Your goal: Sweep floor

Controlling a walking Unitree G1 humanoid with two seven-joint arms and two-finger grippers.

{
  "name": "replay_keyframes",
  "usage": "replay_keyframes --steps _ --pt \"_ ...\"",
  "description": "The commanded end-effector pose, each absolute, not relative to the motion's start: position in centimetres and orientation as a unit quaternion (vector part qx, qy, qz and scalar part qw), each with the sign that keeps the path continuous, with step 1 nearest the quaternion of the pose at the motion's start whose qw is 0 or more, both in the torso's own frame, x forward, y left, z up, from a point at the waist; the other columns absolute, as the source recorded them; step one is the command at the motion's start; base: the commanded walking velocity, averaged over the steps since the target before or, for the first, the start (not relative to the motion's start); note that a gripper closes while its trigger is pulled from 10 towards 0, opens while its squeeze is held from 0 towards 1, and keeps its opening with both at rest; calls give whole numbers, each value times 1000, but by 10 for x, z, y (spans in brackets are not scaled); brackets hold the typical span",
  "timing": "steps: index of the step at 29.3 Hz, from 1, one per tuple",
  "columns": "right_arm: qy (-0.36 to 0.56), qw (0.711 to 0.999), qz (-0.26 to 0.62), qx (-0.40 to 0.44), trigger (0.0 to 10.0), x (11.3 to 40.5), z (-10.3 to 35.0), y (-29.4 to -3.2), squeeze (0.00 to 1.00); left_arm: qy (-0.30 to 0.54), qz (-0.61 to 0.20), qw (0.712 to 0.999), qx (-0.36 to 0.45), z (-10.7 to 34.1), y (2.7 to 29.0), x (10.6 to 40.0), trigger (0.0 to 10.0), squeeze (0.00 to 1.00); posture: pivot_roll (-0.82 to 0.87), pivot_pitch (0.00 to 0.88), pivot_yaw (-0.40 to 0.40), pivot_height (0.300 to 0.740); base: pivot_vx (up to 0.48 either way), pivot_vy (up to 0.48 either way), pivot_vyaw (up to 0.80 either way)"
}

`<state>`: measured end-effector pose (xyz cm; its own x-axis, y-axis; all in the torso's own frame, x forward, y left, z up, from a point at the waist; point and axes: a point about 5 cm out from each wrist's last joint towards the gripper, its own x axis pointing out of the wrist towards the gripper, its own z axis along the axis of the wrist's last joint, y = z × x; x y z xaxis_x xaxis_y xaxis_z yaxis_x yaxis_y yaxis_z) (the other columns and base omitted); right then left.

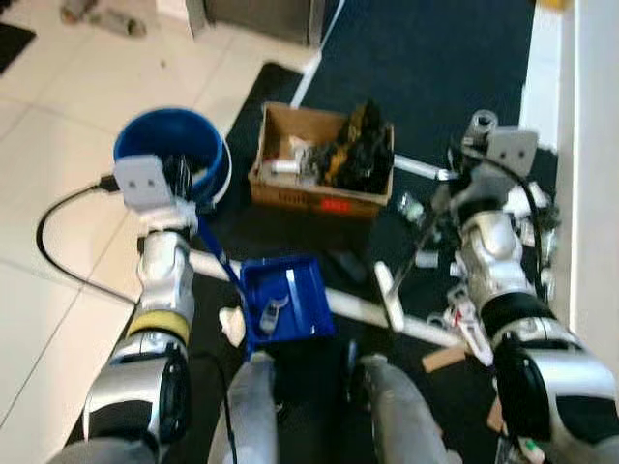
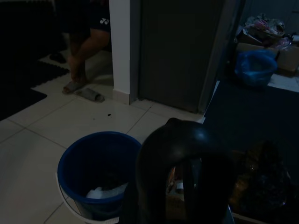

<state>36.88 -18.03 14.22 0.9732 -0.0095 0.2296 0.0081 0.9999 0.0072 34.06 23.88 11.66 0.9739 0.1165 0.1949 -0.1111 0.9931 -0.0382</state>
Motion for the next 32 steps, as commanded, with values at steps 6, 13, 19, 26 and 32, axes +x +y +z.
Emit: replay_keyframes --steps 6,13,19,26,32 --pt "-97 995 -20 16 10000 367 134 -189 0 -67 64 995 -31 96 238 332 10000 0 190 0 -85 740 0 0 0" --pt "-67 997 -19 35 10000 363 119 -183 0 -74 74 994 -31 104 245 336 10000 0 197 0 -88 740 0 0 0" --pt "-50 998 -24 42 10000 359 108 -184 0 -70 64 995 -26 104 246 337 10000 0 192 0 -80 740 0 0 0" --pt "-45 998 -26 44 10000 358 105 -185 0 -57 55 997 -26 98 243 335 10000 0 189 0 -74 740 0 -382 0" --pt "-46 998 -27 44 10000 358 106 -186 0 -60 52 997 -23 100 244 335 10000 0 189 0 -73 740 0 -472 0"
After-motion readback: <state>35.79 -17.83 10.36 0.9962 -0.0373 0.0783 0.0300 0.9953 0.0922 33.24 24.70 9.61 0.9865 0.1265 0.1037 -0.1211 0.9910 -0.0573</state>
